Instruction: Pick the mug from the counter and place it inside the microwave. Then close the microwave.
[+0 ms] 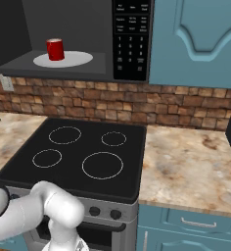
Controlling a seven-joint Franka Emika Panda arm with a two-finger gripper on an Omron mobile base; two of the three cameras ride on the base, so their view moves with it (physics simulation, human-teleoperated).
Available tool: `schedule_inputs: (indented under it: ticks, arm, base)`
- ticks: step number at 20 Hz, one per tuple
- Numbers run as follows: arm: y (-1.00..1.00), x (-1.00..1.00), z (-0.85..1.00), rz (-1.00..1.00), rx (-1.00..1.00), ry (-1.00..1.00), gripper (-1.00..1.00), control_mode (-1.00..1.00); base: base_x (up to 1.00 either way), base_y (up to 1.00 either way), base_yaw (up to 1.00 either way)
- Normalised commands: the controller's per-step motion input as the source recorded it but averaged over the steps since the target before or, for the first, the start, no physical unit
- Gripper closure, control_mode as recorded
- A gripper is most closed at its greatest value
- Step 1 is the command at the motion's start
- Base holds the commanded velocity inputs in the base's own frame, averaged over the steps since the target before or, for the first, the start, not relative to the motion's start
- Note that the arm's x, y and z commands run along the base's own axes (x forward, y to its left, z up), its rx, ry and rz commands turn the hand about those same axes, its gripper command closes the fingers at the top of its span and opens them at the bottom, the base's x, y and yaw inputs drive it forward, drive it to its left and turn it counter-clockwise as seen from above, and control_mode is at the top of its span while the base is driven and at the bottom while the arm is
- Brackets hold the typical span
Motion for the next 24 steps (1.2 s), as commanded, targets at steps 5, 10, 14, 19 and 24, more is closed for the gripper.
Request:
schedule_inputs:
  ticks: [5,10,14,19,24]
  arm:
    - [-0.49,1.0,0.0,0.13,0.0,-0.09,-1.0,-1.0]
    - [-0.52,0.99,0.0,0.13,0.0,-0.15,-1.0,-1.0]
    - [-0.49,1.0,0.0,0.13,0.0,-0.13,-1.0,-1.0]
    - [-0.44,0.94,0.0,0.12,0.0,-0.14,-1.0,-1.0]
    - [-0.3,0.85,0.01,0.06,0.0,-0.16,-1.0,-1.0]
  base:
    - [0.0,0.0,0.0]
    - [0.0,0.0,0.0]
    - [0.0,0.0,0.0]
    - [0.0,0.0,0.0]
    - [0.0,0.0,0.0]
